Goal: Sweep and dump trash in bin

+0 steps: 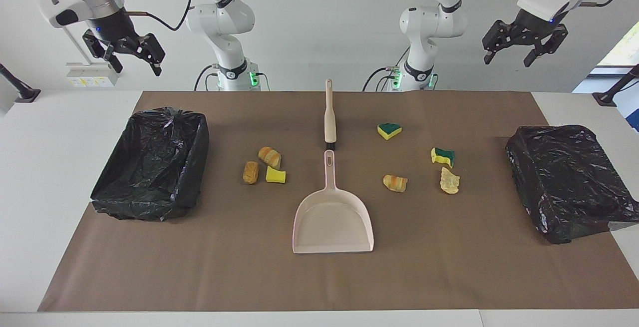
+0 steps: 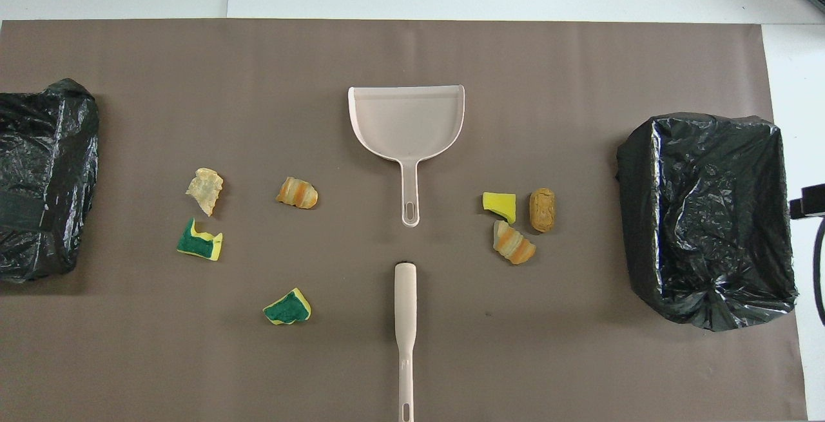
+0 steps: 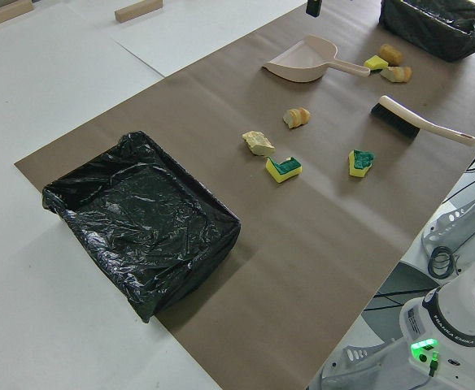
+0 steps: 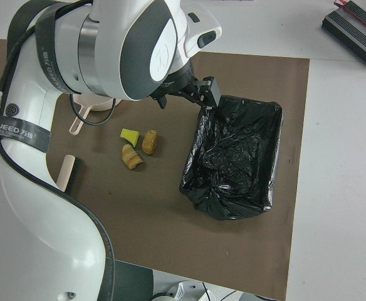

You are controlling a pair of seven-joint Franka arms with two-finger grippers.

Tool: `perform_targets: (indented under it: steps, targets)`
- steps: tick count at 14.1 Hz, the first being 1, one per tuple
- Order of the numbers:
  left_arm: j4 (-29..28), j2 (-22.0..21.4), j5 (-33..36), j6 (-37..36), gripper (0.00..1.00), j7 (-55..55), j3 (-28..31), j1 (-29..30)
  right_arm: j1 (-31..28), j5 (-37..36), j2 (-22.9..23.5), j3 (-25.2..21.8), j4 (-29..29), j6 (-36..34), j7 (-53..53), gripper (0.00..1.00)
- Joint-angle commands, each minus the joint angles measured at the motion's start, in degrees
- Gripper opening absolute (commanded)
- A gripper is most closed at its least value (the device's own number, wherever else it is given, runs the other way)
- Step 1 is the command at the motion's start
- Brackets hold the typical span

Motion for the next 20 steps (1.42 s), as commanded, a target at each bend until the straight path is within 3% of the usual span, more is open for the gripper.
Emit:
perform_targets:
  steps: [1, 14, 16, 20]
  targets:
    - [-1.9, -1.6, -0.7, 0.3, 1.00, 0.1, 0.6, -0.3, -0.3, 0.2, -1.4, 0.1, -1.5, -0.1, -1.7, 1.00]
    - [-3.7, -2.6, -2.2, 0.7, 1.00, -0.4, 0.2, -1.2, 0.7, 0.1, -2.4, 1.2, -1.5, -0.1, -1.1, 1.00]
    - [-7.3, -4.5, -2.2, 3.2, 1.00, -0.8, 0.0, -1.5, 0.8, 0.1, -2.2, 1.4, -1.5, -0.2, -1.0, 1.00]
    - [-21.3, -12.7, -2.2, 11.9, 1.00, -8.7, -1.5, -7.6, 3.6, 1.3, -0.3, 2.1, -0.9, 0.2, 4.8, 1.00]
